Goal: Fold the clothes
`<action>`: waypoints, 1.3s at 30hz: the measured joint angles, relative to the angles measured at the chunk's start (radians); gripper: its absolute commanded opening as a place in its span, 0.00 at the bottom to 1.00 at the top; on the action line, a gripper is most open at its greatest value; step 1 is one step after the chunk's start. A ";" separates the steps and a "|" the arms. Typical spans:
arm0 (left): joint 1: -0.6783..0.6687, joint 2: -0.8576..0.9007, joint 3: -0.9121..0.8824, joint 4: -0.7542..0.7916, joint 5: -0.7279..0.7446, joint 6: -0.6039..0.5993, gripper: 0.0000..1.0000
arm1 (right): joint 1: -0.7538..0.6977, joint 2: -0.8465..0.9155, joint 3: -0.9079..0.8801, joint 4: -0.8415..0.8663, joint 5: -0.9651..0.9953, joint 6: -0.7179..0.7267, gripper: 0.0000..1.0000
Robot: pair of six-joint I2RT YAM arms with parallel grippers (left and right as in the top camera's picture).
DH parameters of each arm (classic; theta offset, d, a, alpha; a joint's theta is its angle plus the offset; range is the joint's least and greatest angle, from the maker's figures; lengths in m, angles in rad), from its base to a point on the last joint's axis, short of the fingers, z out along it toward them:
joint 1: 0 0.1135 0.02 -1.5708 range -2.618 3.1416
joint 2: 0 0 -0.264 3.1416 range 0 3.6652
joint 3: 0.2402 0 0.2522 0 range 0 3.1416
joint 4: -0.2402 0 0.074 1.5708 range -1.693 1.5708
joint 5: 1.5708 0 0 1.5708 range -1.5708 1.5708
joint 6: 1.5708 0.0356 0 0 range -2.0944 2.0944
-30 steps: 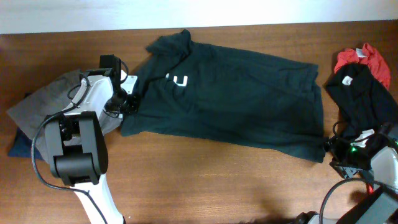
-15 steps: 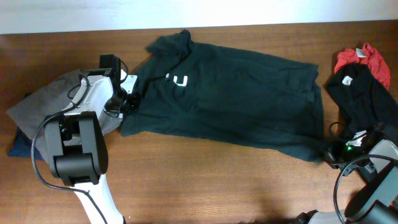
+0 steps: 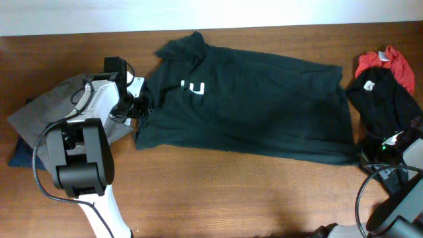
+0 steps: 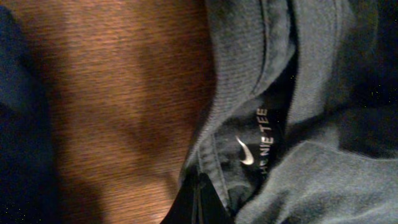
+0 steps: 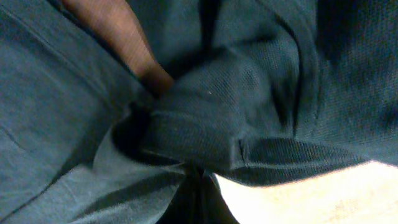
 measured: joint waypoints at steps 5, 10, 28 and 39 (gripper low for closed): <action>0.008 0.000 0.003 -0.011 0.000 -0.004 0.00 | 0.000 0.000 0.000 -0.024 0.014 0.003 0.23; 0.013 0.000 0.064 -0.092 0.012 -0.009 0.31 | 0.000 0.000 0.000 -0.030 0.010 0.005 0.56; 0.014 0.000 0.220 -0.261 0.196 -0.029 0.51 | 0.000 -0.017 0.001 -0.031 -0.034 -0.010 0.99; 0.005 -0.293 0.221 -0.302 0.212 -0.029 0.51 | 0.004 -0.477 0.009 -0.031 -0.320 -0.114 0.99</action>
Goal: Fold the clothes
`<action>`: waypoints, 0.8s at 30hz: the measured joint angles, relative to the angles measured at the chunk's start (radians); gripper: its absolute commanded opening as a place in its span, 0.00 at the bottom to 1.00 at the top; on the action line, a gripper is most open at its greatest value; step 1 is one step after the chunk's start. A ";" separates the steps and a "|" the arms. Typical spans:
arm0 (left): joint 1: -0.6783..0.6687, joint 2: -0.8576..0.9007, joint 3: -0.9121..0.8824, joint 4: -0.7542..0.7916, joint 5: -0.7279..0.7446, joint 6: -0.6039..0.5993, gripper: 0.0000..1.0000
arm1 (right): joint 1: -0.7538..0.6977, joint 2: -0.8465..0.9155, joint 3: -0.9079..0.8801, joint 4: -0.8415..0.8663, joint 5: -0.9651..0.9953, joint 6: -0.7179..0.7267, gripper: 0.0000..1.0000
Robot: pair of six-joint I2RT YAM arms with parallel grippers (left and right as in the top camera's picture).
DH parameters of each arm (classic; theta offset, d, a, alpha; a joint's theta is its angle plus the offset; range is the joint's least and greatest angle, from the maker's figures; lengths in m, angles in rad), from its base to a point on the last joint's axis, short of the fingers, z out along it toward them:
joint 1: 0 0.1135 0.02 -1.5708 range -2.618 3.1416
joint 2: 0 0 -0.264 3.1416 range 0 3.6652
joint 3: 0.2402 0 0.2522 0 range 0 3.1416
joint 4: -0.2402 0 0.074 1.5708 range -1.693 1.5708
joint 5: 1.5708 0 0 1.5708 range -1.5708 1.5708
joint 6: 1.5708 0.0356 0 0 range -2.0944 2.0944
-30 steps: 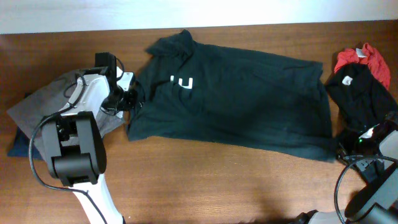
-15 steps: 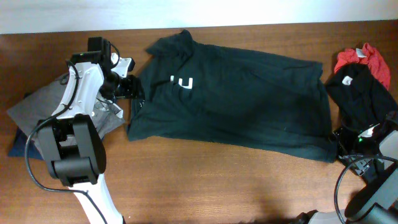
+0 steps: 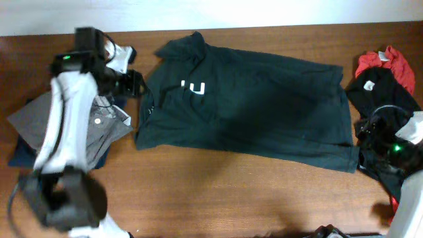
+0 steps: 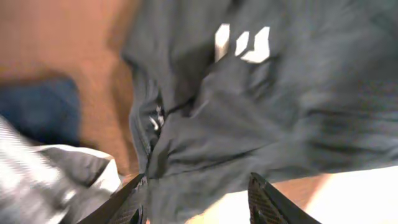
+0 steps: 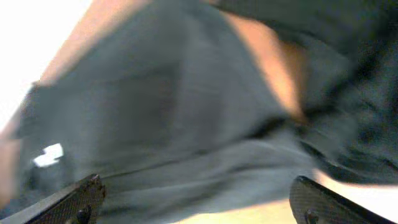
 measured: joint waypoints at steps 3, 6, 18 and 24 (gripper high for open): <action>-0.031 -0.151 0.016 -0.017 -0.014 0.000 0.53 | 0.025 -0.112 0.003 -0.026 -0.097 -0.026 0.99; -0.082 -0.257 0.029 -0.061 -0.046 0.005 0.99 | 0.067 -0.188 0.003 -0.049 -0.148 -0.042 0.99; -0.161 -0.279 0.029 -0.075 -0.112 -0.008 0.99 | 0.132 -0.235 0.003 -0.052 -0.194 -0.051 0.99; -0.161 -0.279 0.029 -0.079 -0.089 -0.011 0.99 | 0.132 -0.180 0.003 -0.052 -0.196 -0.051 0.99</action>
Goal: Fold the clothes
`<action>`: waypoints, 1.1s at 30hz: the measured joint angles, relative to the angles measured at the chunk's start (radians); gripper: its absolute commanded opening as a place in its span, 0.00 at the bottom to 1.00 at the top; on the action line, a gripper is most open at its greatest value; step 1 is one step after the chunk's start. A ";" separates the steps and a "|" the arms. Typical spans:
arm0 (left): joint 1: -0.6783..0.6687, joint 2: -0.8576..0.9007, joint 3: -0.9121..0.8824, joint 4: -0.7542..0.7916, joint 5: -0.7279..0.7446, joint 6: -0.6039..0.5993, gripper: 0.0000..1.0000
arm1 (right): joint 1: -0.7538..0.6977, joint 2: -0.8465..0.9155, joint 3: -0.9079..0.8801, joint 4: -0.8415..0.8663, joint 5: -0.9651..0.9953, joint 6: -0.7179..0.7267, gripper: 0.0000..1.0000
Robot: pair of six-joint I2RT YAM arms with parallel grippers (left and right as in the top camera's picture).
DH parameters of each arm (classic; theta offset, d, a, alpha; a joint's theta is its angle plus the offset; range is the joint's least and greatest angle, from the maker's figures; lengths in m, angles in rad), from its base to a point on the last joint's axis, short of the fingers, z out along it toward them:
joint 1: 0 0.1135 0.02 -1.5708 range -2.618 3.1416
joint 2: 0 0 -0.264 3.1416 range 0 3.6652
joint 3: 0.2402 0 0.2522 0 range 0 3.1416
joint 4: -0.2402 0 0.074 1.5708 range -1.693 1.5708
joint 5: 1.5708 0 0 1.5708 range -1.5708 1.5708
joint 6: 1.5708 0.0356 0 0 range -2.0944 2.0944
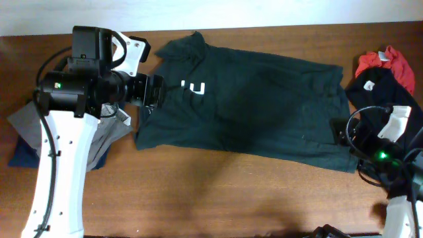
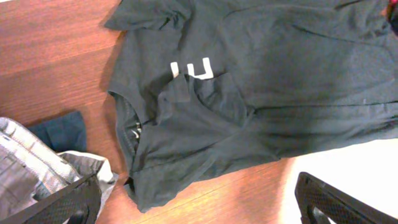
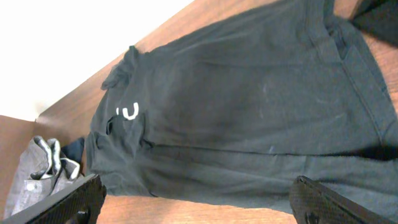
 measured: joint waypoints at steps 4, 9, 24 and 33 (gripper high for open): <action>0.000 0.000 0.000 -0.025 0.006 0.000 0.99 | 0.000 0.035 0.000 -0.027 -0.008 0.001 0.99; 0.000 0.000 0.000 -0.068 0.026 0.000 0.99 | 0.002 0.047 0.000 -0.063 -0.108 -0.047 0.99; -0.001 -0.142 -0.003 -0.080 0.026 0.000 0.99 | 0.006 -0.317 0.000 -0.216 -0.171 -0.225 0.99; -0.001 -0.138 -0.003 -0.080 0.026 0.000 0.99 | 0.006 -0.326 0.000 -0.217 -0.115 -0.237 0.99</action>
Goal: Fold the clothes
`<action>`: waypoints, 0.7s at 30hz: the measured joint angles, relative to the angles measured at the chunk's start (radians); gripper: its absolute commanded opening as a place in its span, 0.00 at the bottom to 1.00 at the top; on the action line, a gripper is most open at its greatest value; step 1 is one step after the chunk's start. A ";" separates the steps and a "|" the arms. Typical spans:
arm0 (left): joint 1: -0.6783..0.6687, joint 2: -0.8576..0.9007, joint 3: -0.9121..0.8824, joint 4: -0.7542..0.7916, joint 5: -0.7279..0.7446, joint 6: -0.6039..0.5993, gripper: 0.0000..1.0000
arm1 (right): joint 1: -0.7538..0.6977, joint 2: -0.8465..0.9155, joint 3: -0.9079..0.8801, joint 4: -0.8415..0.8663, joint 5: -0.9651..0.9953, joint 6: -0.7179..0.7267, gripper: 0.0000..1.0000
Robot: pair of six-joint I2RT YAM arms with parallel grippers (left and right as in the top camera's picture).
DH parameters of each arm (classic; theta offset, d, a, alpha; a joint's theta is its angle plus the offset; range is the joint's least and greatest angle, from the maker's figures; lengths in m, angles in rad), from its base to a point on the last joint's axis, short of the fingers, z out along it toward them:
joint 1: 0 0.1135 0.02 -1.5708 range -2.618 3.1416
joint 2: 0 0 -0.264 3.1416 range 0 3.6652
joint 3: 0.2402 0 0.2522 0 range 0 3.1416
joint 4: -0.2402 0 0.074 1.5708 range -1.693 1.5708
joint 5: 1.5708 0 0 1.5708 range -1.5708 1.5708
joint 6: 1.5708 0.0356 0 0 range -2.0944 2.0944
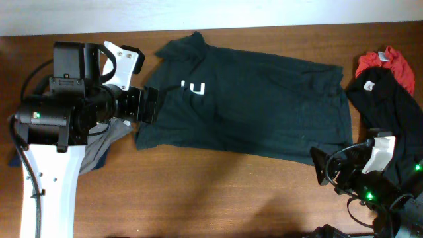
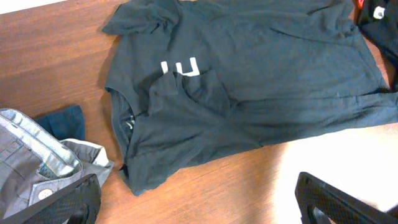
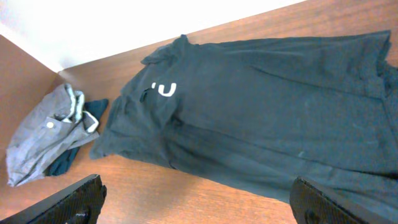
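Note:
A dark green T-shirt [image 1: 251, 106] with a white logo [image 1: 194, 87] lies spread along the wooden table [image 1: 198, 192], its collar end at the left; it also fills the left wrist view [image 2: 249, 81] and the right wrist view [image 3: 261, 106]. My left gripper [image 1: 147, 106] hovers open over the shirt's left end, its fingers wide apart [image 2: 199, 208] and nothing between them. My right gripper [image 1: 322, 168] hangs open above the table just in front of the shirt's right hem, also with nothing in it [image 3: 199, 202].
A grey garment [image 2: 37, 168] on a blue one [image 2: 59, 121] lies left of the shirt, partly under my left arm. A black garment [image 1: 383, 99] and a red one [image 1: 386, 61] are piled at the right edge. The white wall runs behind the table.
My left gripper has shifted a little toward the front over the shirt's left end. The right gripper has drawn back from the shirt's right hem toward the front edge. The shirt has not moved.
At first both grippers were down on the shirt, the left at the collar end, the right at the front right corner. Then both were lifted off and open, with the shirt left flat. They have since stood higher, and the right has backed away.

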 measured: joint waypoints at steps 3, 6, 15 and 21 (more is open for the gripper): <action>0.000 0.000 0.000 0.000 0.000 0.000 0.99 | 0.000 0.000 0.000 0.000 0.024 -0.002 0.99; 0.000 0.000 0.000 -0.001 0.000 0.000 0.99 | 0.000 0.000 0.000 0.000 0.055 -0.003 0.99; 0.000 0.000 0.000 -0.002 0.000 0.000 0.99 | 0.000 0.000 0.000 0.000 0.093 -0.003 0.99; 0.000 0.000 0.000 0.000 0.000 0.000 0.99 | 0.000 0.000 0.000 0.000 0.095 -0.003 0.99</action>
